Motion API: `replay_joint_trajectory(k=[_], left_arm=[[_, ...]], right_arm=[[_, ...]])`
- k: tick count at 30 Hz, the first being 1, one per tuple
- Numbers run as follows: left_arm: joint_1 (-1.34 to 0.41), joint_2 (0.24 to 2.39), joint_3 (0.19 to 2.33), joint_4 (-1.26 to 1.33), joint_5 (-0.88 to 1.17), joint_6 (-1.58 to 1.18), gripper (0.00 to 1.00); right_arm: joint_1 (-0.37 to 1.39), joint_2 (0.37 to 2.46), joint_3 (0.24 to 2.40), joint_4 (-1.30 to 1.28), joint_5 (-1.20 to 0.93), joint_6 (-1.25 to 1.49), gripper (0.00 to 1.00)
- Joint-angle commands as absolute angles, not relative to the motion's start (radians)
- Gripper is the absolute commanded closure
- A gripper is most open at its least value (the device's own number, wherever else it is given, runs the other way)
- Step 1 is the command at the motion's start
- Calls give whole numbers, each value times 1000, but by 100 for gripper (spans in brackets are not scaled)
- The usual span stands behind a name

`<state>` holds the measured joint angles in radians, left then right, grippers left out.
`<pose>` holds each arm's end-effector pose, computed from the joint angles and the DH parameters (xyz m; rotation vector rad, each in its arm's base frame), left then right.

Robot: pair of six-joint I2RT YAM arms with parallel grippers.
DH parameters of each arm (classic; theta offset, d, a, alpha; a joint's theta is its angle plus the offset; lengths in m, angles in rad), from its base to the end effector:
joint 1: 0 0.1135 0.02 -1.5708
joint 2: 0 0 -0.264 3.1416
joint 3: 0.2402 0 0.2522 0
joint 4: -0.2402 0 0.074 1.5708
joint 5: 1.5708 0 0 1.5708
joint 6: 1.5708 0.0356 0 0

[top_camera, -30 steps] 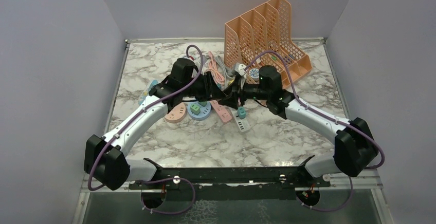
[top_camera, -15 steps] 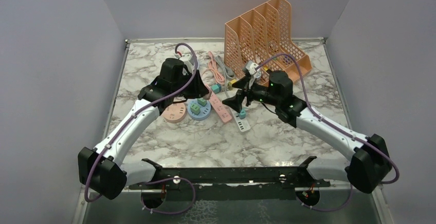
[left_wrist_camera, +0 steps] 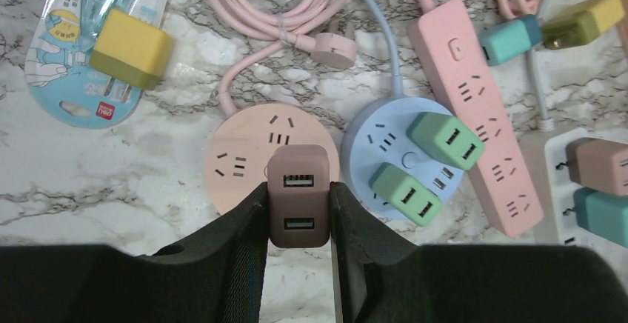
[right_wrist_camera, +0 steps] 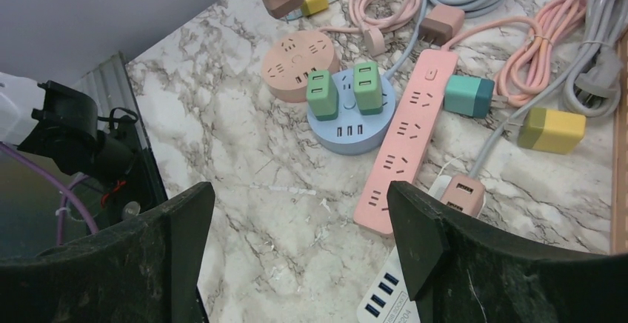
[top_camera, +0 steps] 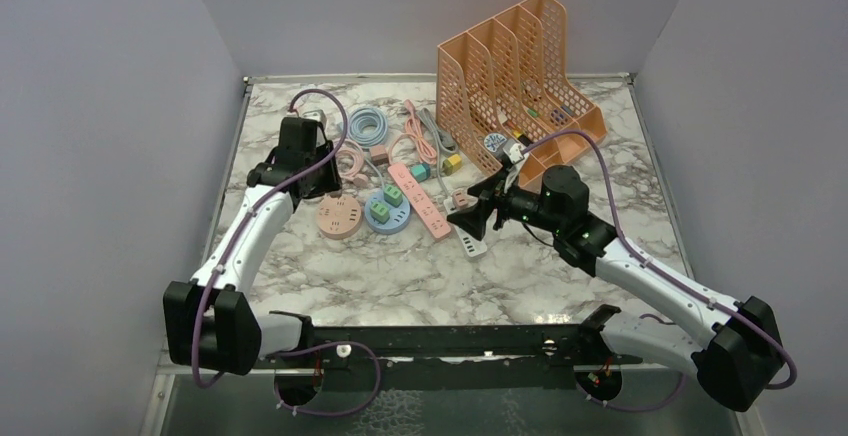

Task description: Insert the plug

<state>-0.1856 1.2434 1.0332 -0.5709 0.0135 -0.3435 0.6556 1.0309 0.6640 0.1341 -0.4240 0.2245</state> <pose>0.2604 -0.0494 0.2939 -0.1801 2.3617 -0.2735 0.1798 0.1567 0.2835 -0.7117 1.7609 0.9952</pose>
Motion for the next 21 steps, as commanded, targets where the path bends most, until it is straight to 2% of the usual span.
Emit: replay_joint_trajectory(k=[1, 12, 21], left_arm=[[-151, 1282, 1024, -563, -18, -318, 85], [-161, 1297, 948, -523, -209, -753, 84], [-216, 1373, 968, -523, -315, -931, 84]], right_arm=[[659, 1011, 662, 146, -452, 275, 14], [660, 1021, 659, 117, -443, 311, 16], [659, 1036, 644, 118, -413, 316, 16]])
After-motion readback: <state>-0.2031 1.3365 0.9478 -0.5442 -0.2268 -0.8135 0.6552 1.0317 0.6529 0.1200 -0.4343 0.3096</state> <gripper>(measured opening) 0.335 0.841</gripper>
